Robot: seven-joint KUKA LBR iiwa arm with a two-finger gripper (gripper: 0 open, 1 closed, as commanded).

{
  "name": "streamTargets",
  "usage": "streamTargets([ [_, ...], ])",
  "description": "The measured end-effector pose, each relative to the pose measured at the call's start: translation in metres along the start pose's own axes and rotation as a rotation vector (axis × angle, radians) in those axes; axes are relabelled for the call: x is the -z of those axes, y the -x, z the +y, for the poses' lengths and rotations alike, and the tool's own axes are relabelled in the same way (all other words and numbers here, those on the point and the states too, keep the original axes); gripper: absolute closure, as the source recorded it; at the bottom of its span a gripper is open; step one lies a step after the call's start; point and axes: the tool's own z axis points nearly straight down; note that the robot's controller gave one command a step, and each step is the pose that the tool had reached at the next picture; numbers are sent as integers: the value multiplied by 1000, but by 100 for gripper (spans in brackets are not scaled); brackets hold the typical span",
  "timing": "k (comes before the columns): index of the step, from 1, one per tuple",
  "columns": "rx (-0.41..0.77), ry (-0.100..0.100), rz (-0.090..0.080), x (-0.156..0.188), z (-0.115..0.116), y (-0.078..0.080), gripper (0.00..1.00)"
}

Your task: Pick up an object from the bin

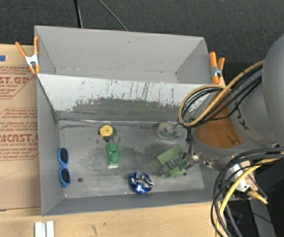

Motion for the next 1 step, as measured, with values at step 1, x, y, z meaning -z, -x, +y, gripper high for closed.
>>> streamTargets([
  [1,1,-1,0,0,0,0,100],
])
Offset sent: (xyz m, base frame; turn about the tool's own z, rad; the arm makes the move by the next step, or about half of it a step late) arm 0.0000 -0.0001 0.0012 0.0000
